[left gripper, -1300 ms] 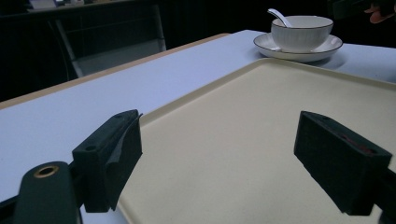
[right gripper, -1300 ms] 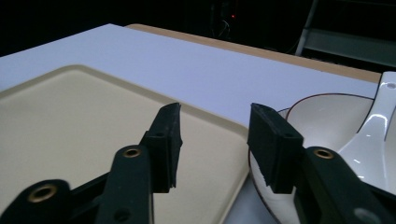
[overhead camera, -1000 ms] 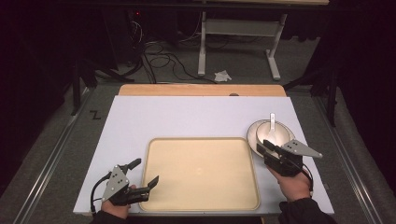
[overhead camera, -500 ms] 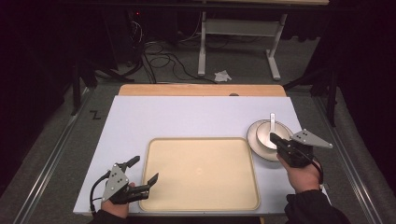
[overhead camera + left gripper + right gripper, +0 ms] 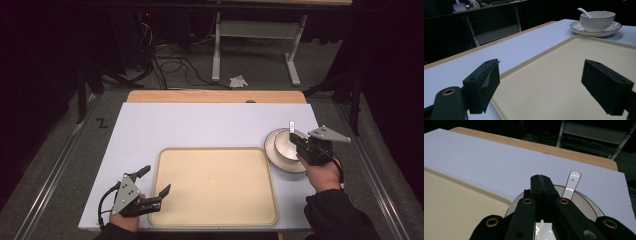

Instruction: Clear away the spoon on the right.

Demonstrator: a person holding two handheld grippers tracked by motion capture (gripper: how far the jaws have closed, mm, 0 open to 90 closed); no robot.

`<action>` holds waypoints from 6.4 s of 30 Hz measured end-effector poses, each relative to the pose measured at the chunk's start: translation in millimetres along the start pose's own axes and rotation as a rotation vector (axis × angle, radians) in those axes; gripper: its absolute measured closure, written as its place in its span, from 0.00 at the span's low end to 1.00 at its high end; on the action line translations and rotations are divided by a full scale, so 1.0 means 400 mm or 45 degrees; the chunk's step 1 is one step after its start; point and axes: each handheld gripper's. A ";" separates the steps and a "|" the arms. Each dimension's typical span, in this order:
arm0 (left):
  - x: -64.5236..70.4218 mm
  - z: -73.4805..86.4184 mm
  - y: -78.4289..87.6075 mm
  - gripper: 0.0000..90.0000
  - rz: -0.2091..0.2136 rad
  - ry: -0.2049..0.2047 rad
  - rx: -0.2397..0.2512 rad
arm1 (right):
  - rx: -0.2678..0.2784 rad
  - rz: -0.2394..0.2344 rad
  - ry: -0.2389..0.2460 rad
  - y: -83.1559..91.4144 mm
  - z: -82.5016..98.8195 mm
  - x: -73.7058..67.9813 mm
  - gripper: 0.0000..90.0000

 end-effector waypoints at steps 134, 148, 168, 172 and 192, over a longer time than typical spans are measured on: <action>0.022 -0.013 -0.079 0.18 0.099 -0.036 -0.005 | -0.064 0.101 -0.103 0.119 0.146 0.086 0.95; 0.025 -0.011 -0.080 0.18 0.093 -0.042 -0.017 | 0.088 -0.033 -0.421 0.104 0.176 0.072 0.59; 0.041 -0.016 -0.074 0.18 0.085 -0.090 -0.033 | 0.088 -0.144 -0.578 0.102 0.213 0.083 0.81; 0.040 -0.015 -0.080 0.18 0.091 -0.094 -0.043 | 0.080 -0.143 -0.582 0.104 0.214 0.085 0.86; 0.042 -0.011 -0.066 0.18 0.067 -0.103 -0.052 | 0.104 -0.139 -0.424 0.111 0.204 0.063 0.97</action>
Point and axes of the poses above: each handheld gripper's, and its own axes: y roughly backward along the jaws, z roughly out of its underside, x roughly to its right, and after that the axes turned 10 degrees about -y, right-handed
